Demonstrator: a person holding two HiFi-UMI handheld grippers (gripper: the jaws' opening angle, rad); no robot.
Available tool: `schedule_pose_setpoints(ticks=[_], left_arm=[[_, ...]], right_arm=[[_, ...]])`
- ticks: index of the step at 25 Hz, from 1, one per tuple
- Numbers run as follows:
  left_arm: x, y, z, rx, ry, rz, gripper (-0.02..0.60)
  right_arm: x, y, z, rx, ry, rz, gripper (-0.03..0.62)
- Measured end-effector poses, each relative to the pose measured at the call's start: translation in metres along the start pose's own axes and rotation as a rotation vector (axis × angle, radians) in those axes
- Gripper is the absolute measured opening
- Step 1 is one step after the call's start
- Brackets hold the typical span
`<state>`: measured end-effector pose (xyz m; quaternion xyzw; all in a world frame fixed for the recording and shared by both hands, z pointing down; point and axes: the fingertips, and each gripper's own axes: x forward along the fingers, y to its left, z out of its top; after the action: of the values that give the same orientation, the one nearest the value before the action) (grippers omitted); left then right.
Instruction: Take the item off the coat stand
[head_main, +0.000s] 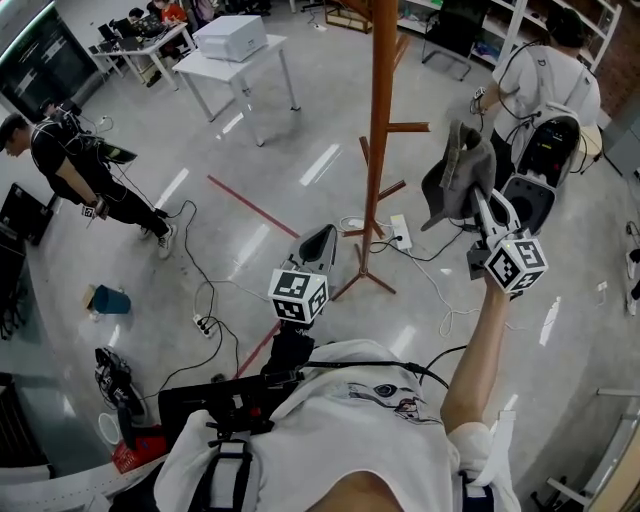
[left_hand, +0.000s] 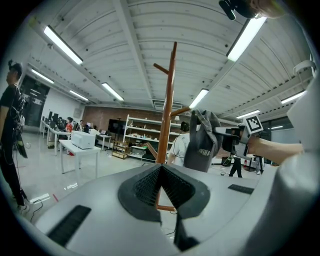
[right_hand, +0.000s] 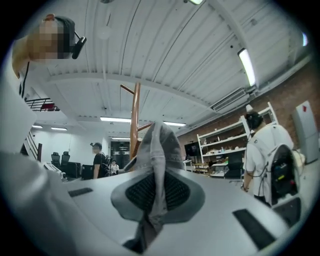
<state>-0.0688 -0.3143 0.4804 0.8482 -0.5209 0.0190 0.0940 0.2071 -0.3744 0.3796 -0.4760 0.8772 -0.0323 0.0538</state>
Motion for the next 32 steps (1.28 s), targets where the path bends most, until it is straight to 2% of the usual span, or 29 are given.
schedule_pose_setpoints(ticks=[9, 20, 32], left_arm=[[0.0, 0.005, 0.01, 0.002, -0.017, 0.015, -0.007], [0.001, 0.005, 0.019, 0.011, -0.044, 0.028, -0.006], [-0.004, -0.002, 0.026, 0.025, -0.054, 0.029, -0.007]], right_arm=[[-0.06, 0.024, -0.048, 0.0, 0.043, -0.158, 0.023], [-0.087, 0.039, -0.07, -0.001, 0.062, -0.224, 0.023], [-0.082, 0.047, -0.066, 0.001, 0.046, -0.219, 0.023]])
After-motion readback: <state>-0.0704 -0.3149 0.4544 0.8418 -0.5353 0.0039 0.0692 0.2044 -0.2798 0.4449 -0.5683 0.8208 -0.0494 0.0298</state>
